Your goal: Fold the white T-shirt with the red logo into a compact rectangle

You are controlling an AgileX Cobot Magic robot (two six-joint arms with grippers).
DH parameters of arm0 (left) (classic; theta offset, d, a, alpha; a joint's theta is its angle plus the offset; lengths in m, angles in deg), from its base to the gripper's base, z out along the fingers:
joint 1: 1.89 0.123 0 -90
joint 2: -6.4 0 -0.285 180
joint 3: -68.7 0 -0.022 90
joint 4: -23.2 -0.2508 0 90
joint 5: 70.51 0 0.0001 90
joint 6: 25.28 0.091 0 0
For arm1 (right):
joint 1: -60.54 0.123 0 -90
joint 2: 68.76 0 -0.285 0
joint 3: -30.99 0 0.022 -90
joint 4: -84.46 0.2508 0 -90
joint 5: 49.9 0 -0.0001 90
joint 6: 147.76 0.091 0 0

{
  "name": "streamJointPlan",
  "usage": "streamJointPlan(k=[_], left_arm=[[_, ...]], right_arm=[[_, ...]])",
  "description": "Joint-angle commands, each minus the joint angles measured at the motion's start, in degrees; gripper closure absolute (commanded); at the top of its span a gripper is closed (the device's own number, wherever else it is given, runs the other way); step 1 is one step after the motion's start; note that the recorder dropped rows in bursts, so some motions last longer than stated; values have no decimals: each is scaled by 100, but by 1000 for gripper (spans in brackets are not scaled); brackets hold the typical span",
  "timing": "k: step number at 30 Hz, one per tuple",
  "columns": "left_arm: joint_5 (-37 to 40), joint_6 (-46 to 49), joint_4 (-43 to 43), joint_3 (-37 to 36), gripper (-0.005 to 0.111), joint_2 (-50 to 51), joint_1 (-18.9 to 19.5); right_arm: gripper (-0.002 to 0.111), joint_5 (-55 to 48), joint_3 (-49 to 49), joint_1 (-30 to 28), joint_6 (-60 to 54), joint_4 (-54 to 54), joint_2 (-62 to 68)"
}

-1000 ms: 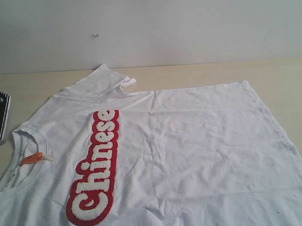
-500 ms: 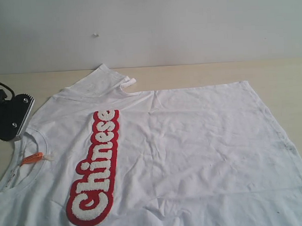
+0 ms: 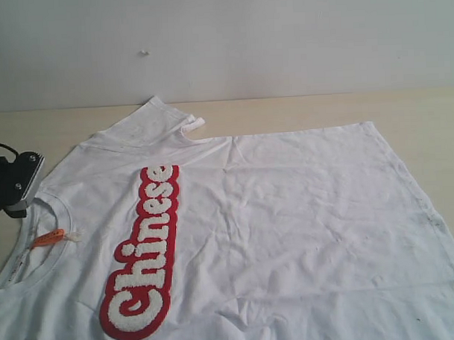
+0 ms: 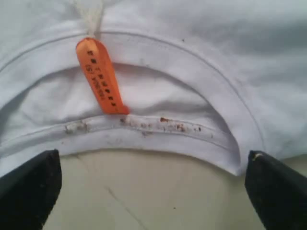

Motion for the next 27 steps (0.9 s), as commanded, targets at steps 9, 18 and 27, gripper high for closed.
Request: streamJointPlan(k=[9,18,27], left_arm=[[-302,338,168,39,2,465,22],[-215,401,146,227,2,702,140],[61,416,192,531,2,1059,156]], right_arm=[[108,-107,-50,-18,-45,22,3],[108,-107,-50,-18,-45,22,3],[108,-106,-50,-18,-45,121,3]])
